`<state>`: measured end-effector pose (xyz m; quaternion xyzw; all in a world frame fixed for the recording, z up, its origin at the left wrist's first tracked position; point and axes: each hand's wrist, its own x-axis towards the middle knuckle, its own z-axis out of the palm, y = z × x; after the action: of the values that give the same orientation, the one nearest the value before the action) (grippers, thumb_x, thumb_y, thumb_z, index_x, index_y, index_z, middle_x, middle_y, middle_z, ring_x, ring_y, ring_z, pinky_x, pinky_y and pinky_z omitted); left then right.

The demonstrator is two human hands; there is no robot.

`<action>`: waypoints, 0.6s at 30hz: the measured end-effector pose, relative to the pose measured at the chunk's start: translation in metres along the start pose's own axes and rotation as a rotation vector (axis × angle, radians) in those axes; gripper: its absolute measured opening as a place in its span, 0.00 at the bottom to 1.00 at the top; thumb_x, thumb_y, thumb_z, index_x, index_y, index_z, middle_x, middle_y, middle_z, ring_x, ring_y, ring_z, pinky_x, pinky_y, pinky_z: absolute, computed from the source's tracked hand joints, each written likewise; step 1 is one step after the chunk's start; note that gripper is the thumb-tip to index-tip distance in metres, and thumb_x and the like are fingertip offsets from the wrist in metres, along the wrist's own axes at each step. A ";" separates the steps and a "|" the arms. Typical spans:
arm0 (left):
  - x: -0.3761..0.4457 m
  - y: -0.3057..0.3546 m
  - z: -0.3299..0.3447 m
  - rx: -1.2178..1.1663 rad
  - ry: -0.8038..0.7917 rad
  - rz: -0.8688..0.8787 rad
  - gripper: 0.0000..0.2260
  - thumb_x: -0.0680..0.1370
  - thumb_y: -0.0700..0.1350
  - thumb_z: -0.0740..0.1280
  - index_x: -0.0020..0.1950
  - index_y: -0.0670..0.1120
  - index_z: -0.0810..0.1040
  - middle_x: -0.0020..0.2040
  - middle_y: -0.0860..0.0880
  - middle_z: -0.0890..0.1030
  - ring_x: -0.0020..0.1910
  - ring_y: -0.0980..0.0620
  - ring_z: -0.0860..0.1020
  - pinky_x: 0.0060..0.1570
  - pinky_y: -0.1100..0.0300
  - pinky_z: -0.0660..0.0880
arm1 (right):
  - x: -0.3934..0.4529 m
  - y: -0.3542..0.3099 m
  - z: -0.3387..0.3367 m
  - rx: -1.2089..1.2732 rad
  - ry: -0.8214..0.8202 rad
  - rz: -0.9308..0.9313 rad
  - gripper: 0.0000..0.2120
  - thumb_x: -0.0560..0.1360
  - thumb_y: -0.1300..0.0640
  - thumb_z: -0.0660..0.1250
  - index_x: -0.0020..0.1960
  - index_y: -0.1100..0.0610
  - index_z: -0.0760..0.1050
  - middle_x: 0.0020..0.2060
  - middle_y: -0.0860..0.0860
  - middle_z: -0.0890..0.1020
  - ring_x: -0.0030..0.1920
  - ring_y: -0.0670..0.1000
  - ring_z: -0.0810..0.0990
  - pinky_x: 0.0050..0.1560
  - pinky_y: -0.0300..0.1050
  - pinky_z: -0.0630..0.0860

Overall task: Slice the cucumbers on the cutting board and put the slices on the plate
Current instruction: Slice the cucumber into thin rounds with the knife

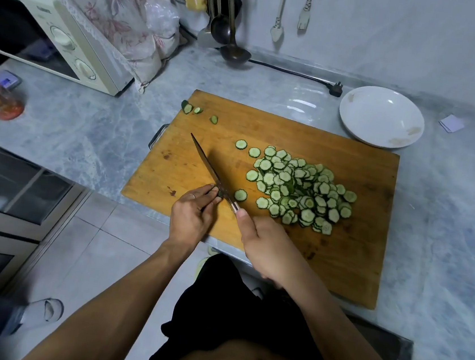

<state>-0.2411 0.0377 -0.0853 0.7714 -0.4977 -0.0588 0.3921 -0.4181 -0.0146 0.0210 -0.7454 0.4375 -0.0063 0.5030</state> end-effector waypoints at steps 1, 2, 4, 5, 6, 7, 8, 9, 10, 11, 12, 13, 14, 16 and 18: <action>0.000 -0.001 0.000 -0.001 -0.005 0.007 0.10 0.74 0.39 0.70 0.54 0.39 0.85 0.55 0.42 0.84 0.53 0.46 0.83 0.59 0.67 0.72 | 0.001 -0.001 0.001 0.001 0.004 0.007 0.27 0.83 0.40 0.47 0.32 0.54 0.66 0.29 0.50 0.70 0.31 0.49 0.69 0.41 0.46 0.67; 0.000 -0.002 0.000 0.001 -0.008 0.014 0.10 0.74 0.38 0.69 0.53 0.38 0.85 0.55 0.41 0.84 0.53 0.46 0.83 0.60 0.69 0.71 | 0.003 -0.002 0.002 -0.002 0.005 0.011 0.27 0.84 0.40 0.47 0.33 0.55 0.66 0.29 0.50 0.70 0.30 0.49 0.69 0.40 0.46 0.67; -0.001 -0.001 0.000 -0.002 -0.009 0.019 0.10 0.73 0.36 0.69 0.53 0.38 0.85 0.54 0.41 0.84 0.53 0.46 0.82 0.60 0.70 0.70 | 0.007 -0.004 0.003 -0.013 0.005 0.013 0.28 0.84 0.41 0.47 0.32 0.55 0.65 0.27 0.50 0.70 0.28 0.49 0.70 0.38 0.45 0.67; 0.000 0.000 0.000 -0.007 -0.007 0.019 0.10 0.73 0.36 0.69 0.53 0.38 0.85 0.54 0.41 0.84 0.53 0.46 0.82 0.60 0.69 0.71 | 0.010 -0.003 0.004 -0.012 0.004 0.016 0.28 0.84 0.41 0.47 0.32 0.55 0.65 0.26 0.51 0.70 0.27 0.49 0.70 0.37 0.45 0.68; 0.000 0.000 0.001 -0.010 -0.003 0.019 0.10 0.73 0.36 0.69 0.53 0.38 0.85 0.54 0.41 0.84 0.53 0.46 0.83 0.60 0.68 0.72 | 0.012 -0.002 0.004 -0.007 0.004 0.022 0.28 0.84 0.41 0.48 0.31 0.55 0.65 0.25 0.51 0.70 0.26 0.49 0.70 0.36 0.45 0.68; 0.000 0.000 0.001 -0.012 0.002 0.021 0.10 0.73 0.36 0.69 0.53 0.38 0.85 0.54 0.41 0.84 0.53 0.46 0.83 0.59 0.67 0.72 | 0.014 -0.001 0.004 -0.003 0.003 0.026 0.29 0.84 0.41 0.48 0.30 0.56 0.65 0.25 0.51 0.70 0.26 0.50 0.71 0.36 0.45 0.70; 0.000 0.001 0.002 -0.013 0.009 0.024 0.10 0.73 0.36 0.70 0.53 0.38 0.85 0.54 0.41 0.84 0.53 0.46 0.83 0.59 0.66 0.73 | 0.016 0.000 0.004 -0.003 0.005 0.024 0.29 0.84 0.41 0.48 0.30 0.55 0.65 0.24 0.51 0.70 0.26 0.50 0.71 0.36 0.46 0.70; 0.000 0.001 0.002 -0.015 0.016 0.027 0.10 0.73 0.35 0.70 0.53 0.38 0.85 0.54 0.41 0.84 0.53 0.46 0.82 0.59 0.66 0.73 | 0.017 0.002 0.005 -0.009 0.011 0.016 0.29 0.84 0.41 0.48 0.29 0.55 0.65 0.25 0.51 0.70 0.28 0.51 0.71 0.37 0.46 0.70; -0.001 0.001 0.002 -0.021 0.023 0.026 0.10 0.73 0.35 0.70 0.53 0.37 0.85 0.54 0.41 0.84 0.53 0.46 0.82 0.59 0.67 0.73 | 0.018 0.003 0.007 -0.016 0.018 0.010 0.28 0.84 0.41 0.48 0.30 0.54 0.65 0.26 0.51 0.70 0.30 0.51 0.71 0.38 0.46 0.68; -0.001 0.002 0.002 -0.029 0.029 0.022 0.10 0.73 0.34 0.70 0.53 0.37 0.84 0.54 0.41 0.84 0.53 0.45 0.82 0.59 0.67 0.72 | 0.017 0.004 0.009 -0.023 0.027 0.003 0.28 0.84 0.42 0.48 0.31 0.54 0.65 0.28 0.51 0.71 0.33 0.52 0.72 0.40 0.46 0.67; -0.001 0.002 0.002 -0.036 0.034 0.013 0.10 0.73 0.33 0.71 0.53 0.37 0.84 0.54 0.41 0.84 0.53 0.45 0.82 0.59 0.68 0.72 | 0.016 0.004 0.010 -0.027 0.033 -0.002 0.27 0.84 0.42 0.48 0.32 0.54 0.65 0.30 0.51 0.72 0.36 0.53 0.72 0.41 0.45 0.66; -0.002 0.002 0.002 -0.039 0.039 0.005 0.10 0.73 0.33 0.71 0.53 0.37 0.84 0.54 0.41 0.84 0.53 0.45 0.82 0.59 0.67 0.72 | 0.016 0.004 0.012 -0.030 0.037 -0.006 0.26 0.84 0.42 0.48 0.33 0.54 0.66 0.31 0.51 0.72 0.38 0.54 0.73 0.41 0.46 0.65; -0.001 0.003 0.003 -0.040 0.044 -0.003 0.10 0.73 0.33 0.72 0.53 0.38 0.84 0.54 0.41 0.84 0.53 0.45 0.82 0.59 0.64 0.74 | 0.016 0.004 0.013 -0.030 0.041 -0.004 0.26 0.84 0.42 0.47 0.33 0.54 0.66 0.32 0.52 0.73 0.39 0.55 0.73 0.41 0.46 0.66; -0.002 0.005 0.004 -0.033 0.055 -0.010 0.10 0.73 0.34 0.72 0.54 0.39 0.85 0.54 0.42 0.84 0.53 0.45 0.82 0.58 0.53 0.78 | 0.017 0.007 0.012 -0.009 0.040 0.030 0.27 0.84 0.40 0.47 0.34 0.55 0.67 0.31 0.52 0.74 0.36 0.55 0.74 0.39 0.45 0.68; -0.003 0.005 0.006 -0.027 0.067 -0.023 0.10 0.73 0.34 0.72 0.54 0.39 0.85 0.54 0.42 0.84 0.53 0.45 0.82 0.57 0.44 0.78 | 0.018 0.012 0.007 0.067 0.043 0.084 0.28 0.83 0.38 0.47 0.36 0.56 0.69 0.29 0.52 0.73 0.28 0.53 0.73 0.32 0.44 0.69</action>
<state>-0.2489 0.0360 -0.0865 0.7734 -0.4745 -0.0442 0.4180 -0.4122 -0.0227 0.0007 -0.7088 0.4787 -0.0155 0.5179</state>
